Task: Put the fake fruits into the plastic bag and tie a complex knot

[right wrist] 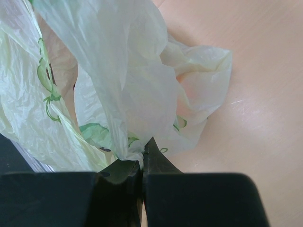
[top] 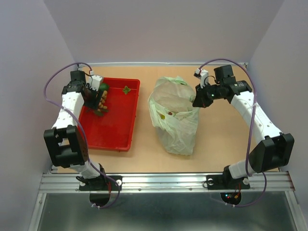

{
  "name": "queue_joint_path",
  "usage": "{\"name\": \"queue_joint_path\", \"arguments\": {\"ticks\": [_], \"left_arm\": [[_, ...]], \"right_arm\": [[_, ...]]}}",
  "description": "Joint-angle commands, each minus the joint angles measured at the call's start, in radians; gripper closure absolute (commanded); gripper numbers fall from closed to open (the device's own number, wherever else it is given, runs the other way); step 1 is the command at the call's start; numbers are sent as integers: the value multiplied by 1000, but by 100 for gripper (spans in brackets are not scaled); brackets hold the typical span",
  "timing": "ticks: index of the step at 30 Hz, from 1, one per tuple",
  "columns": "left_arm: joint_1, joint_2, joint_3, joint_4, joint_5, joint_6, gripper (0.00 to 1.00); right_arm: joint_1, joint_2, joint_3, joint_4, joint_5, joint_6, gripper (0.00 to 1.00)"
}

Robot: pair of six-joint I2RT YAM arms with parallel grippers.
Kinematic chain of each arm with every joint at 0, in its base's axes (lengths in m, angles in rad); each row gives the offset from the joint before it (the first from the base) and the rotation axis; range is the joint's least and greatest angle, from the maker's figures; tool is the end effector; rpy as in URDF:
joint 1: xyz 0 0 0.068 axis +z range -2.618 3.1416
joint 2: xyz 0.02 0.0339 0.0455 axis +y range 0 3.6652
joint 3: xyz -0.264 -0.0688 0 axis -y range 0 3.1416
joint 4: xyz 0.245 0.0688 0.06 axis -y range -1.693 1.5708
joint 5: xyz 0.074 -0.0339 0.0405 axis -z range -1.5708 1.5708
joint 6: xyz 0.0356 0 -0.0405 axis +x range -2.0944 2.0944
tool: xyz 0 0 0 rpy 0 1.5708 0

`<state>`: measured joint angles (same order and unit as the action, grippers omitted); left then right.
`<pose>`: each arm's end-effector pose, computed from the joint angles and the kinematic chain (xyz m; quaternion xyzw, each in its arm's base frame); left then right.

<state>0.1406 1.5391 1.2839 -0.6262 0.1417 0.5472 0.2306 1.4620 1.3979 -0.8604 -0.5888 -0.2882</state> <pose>0.3307 0.0417 0.2893 0.2130 0.9147 0.0509 0.3398 0.2896 0.0883 0.3374 -0.3218 0.8535 0.2663 0.3117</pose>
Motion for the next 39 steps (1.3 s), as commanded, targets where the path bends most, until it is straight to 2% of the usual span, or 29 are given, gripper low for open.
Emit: {"name": "queue_joint_path", "arguments": {"ticks": [1, 8, 14, 17, 18, 19, 20, 21, 22, 23, 30, 31, 32, 33, 38, 39], "left_arm": [[14, 13, -12, 46, -116, 37, 28], [13, 108, 5, 36, -116, 74, 30], [13, 173, 11, 36, -105, 53, 41], [13, 202, 12, 39, -105, 45, 54], [13, 205, 18, 27, -99, 45, 61], [13, 207, 37, 17, -78, 45, 74], [14, 197, 46, 10, -62, 40, 79], [13, 175, 70, -9, -13, 40, 91], [14, 174, 84, -21, -13, 45, 97], [14, 139, 122, -42, 45, 43, 100], [10, -57, 391, -220, 513, 83, 100], [-1, -103, 409, -224, 603, 91, 100], [-30, -123, 439, -208, 631, 76, 100], [-30, -143, 439, -189, 642, 76, 100], [-235, -264, 421, 72, 509, -139, 100], [-272, -281, 398, 194, 492, -173, 100]], "right_arm": [[7, -38, -16, 24, -22, 11, 99], [7, -40, -14, 26, -17, 15, 99], [7, -42, -23, 29, -16, 14, 100], [7, -40, -22, 31, -14, 12, 100], [7, -40, -22, 31, -13, 11, 100], [7, -40, -22, 31, -11, 9, 100], [6, -40, -22, 31, -8, 8, 99], [7, -40, -22, 31, -8, 6, 100], [7, -40, -22, 31, -8, 4, 100], [7, -40, -22, 31, -8, 3, 100], [7, -28, -13, 31, -3, 0, 100], [7, -26, -11, 31, -5, 0, 100], [7, -22, -5, 31, -6, 0, 99], [7, -22, -5, 32, -8, 0, 99], [7, -3, 13, 32, -34, 15, 100], [7, -2, 15, 34, -39, 17, 99]]}}
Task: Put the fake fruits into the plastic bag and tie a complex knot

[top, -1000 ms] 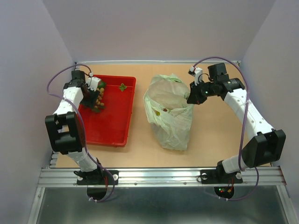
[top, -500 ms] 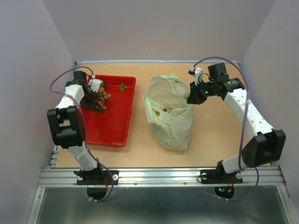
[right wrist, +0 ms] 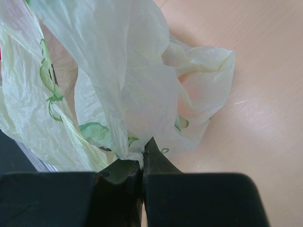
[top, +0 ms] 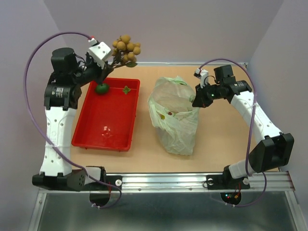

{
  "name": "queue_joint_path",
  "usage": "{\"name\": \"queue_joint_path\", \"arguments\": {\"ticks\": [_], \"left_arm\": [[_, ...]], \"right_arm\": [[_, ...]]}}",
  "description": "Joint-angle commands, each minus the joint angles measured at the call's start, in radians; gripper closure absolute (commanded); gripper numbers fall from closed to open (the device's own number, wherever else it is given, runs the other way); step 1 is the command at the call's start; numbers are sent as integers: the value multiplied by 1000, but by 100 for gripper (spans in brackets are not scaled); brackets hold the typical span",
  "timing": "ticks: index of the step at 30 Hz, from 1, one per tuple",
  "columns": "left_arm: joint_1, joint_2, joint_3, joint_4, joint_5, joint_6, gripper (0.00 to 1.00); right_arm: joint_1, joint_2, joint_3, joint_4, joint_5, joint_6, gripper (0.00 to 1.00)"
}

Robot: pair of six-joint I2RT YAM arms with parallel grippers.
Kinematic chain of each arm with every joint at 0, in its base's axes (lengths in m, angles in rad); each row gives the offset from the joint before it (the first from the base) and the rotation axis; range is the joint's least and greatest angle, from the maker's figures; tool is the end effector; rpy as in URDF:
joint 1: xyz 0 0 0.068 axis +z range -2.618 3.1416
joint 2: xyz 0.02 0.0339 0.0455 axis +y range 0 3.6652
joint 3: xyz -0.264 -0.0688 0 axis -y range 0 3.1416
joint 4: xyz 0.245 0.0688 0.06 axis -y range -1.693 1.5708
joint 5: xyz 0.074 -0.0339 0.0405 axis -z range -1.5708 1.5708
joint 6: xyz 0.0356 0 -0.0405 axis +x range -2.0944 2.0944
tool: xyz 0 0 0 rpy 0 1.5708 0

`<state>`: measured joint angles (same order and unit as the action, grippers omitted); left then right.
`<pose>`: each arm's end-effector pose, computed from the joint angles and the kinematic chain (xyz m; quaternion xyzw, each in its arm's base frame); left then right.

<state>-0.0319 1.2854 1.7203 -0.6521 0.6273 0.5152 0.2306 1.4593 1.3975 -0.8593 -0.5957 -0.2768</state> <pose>0.2422 -0.0286 0.5023 0.3864 0.6618 -0.0910 0.6360 0.2889 0.0883 0.3382 -0.3181 0.8535 0.2710 0.3115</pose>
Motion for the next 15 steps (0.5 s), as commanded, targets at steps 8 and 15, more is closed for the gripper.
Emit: {"name": "queue_joint_path", "arguments": {"ticks": [8, 15], "left_arm": [[-437, -124, -356, 590, -204, -93, 100], [-571, -179, -612, 790, -250, -20, 100]], "right_arm": [[7, 19, 31, 31, -61, 21, 100], [7, 22, 31, 29, -69, 44, 100]]}}
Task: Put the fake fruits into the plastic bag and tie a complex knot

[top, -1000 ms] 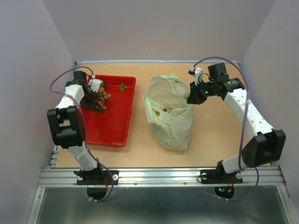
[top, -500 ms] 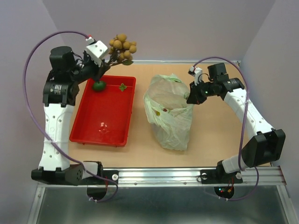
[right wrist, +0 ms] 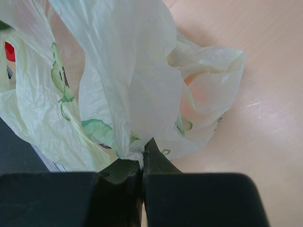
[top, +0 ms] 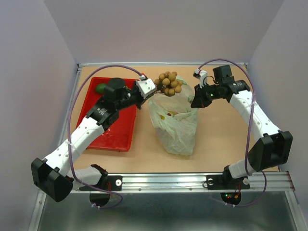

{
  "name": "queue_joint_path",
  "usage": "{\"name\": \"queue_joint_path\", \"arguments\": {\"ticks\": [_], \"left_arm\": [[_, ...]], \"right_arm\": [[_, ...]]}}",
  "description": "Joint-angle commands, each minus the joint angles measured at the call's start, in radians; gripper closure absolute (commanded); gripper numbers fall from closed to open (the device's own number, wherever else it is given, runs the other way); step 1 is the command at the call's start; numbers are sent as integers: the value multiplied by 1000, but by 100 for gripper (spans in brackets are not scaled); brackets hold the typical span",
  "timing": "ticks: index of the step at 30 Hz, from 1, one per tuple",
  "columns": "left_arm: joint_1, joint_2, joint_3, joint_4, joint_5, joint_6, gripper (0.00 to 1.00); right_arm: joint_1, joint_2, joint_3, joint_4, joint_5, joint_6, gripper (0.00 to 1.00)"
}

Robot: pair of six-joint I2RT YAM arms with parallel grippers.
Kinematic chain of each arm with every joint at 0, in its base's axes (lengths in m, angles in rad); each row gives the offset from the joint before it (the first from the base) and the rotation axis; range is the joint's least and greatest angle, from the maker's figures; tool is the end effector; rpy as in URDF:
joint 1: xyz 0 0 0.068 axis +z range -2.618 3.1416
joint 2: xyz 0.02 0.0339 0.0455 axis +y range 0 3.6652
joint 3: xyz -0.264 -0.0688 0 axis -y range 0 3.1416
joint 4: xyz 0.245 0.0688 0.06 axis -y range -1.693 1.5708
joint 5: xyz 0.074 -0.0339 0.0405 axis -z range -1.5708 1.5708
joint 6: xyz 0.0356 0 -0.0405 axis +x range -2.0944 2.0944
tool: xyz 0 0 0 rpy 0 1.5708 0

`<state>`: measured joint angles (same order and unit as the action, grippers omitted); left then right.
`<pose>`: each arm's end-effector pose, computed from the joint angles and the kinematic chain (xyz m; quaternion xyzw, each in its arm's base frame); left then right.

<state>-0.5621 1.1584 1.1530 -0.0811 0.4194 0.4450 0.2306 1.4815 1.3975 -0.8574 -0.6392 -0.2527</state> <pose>0.2170 -0.1538 0.4048 0.4711 0.5635 -0.1918 0.6510 0.2931 0.0906 0.3328 -0.3105 0.8532 0.2955 0.2971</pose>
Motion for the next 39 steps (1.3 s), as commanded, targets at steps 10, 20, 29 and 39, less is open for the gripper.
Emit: {"name": "queue_joint_path", "arguments": {"ticks": [10, 20, 29, 39], "left_arm": [[-84, -20, -170, 150, -21, 146, 100], [-113, 124, -72, -86, -4, 193, 100], [-119, 290, 190, -440, 9, 170, 100], [-122, 466, 428, -670, -100, 66, 100]], "right_arm": [[7, 8, 57, 27, -20, 20, 100], [7, 14, 60, 29, -34, 10, 100], [7, 13, 57, 29, -30, -25, 100], [6, -10, 34, 31, -11, -69, 100]]}}
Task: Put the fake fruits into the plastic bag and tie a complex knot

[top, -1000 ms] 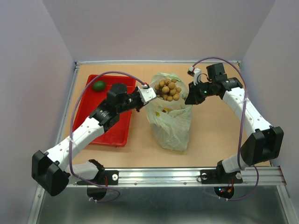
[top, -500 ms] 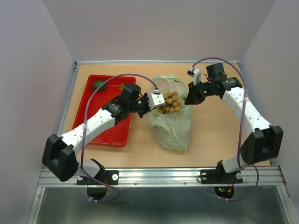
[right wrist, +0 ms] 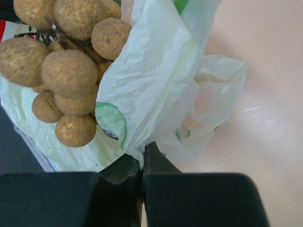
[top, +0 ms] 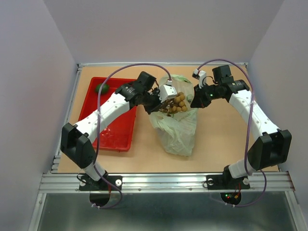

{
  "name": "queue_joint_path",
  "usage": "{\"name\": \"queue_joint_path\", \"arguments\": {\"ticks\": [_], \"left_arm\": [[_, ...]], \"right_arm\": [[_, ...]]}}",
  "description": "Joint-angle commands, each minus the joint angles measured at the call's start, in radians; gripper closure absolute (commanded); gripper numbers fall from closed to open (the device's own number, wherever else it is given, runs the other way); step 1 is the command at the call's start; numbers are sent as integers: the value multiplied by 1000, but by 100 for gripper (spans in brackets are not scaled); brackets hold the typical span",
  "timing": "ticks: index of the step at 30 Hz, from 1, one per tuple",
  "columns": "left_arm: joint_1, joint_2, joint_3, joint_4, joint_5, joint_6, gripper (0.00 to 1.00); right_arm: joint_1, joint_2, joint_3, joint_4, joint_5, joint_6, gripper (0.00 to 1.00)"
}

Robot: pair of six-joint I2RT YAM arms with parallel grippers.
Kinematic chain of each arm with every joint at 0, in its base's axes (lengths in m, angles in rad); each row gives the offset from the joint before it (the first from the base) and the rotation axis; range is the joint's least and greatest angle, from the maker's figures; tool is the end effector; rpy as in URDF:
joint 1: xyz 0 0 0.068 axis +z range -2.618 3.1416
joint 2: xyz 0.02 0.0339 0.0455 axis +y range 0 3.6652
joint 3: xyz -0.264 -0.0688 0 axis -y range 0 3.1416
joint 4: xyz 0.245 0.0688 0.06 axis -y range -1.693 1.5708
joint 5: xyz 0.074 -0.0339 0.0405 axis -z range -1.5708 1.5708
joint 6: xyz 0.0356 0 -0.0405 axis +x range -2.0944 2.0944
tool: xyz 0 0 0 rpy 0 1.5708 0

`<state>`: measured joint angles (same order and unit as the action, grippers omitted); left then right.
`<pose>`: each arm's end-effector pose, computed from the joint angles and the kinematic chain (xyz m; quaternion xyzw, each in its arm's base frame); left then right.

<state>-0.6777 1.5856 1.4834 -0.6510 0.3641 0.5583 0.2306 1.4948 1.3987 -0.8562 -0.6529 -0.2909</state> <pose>0.2663 -0.2306 0.3388 0.5815 0.6938 -0.1892 0.3803 0.2958 0.0917 0.3296 -0.3269 0.8466 0.2966 0.2973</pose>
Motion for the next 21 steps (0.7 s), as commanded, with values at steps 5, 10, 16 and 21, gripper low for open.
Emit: {"name": "queue_joint_path", "arguments": {"ticks": [5, 10, 16, 21], "left_arm": [[-49, 74, 161, -193, -85, 66, 100], [-126, 96, 191, -286, -160, 149, 93], [-134, 148, 294, -343, -203, 118, 76], [-132, 203, 405, -400, -240, 77, 53]], "right_arm": [[6, -21, 37, 31, 12, -39, 99], [7, -4, 59, 36, 12, -40, 100], [6, 1, 59, 36, 10, -50, 99], [6, -1, 52, 37, 10, -54, 100]]}}
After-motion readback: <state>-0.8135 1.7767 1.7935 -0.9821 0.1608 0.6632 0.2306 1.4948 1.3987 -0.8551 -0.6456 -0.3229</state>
